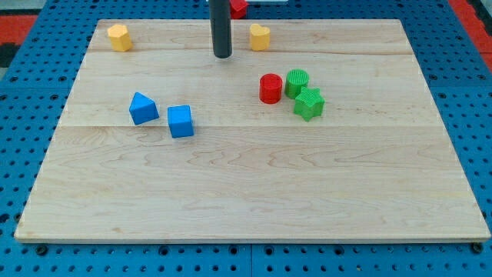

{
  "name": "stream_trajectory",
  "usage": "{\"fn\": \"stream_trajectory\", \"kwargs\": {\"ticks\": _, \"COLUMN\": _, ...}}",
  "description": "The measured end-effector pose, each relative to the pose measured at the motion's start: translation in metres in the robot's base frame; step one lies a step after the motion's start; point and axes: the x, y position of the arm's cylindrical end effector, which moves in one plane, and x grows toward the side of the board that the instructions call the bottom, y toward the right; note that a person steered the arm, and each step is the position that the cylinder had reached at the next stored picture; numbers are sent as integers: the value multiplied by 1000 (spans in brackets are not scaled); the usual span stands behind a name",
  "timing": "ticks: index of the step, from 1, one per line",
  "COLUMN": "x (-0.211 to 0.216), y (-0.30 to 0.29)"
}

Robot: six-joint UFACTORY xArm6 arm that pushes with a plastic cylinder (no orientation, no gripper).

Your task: Move blue triangle towards top right of the board

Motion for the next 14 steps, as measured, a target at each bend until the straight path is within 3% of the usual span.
{"fn": "stream_trajectory", "kwargs": {"ticks": 2, "x": 9, "y": 63}}
{"fn": "stream_trajectory", "kwargs": {"ticks": 4, "x": 79, "y": 40}}
{"fn": "stream_trajectory", "kwargs": {"ticks": 6, "x": 68, "y": -125}}
{"fn": "stream_trajectory", "kwargs": {"ticks": 7, "x": 100, "y": -179}}
{"fn": "stream_trajectory", "kwargs": {"ticks": 8, "x": 157, "y": -140}}
{"fn": "stream_trajectory", "kwargs": {"ticks": 9, "x": 142, "y": -87}}
{"fn": "stream_trajectory", "kwargs": {"ticks": 10, "x": 79, "y": -72}}
{"fn": "stream_trajectory", "kwargs": {"ticks": 11, "x": 57, "y": -55}}
{"fn": "stream_trajectory", "kwargs": {"ticks": 12, "x": 23, "y": -82}}
{"fn": "stream_trajectory", "kwargs": {"ticks": 14, "x": 23, "y": -11}}
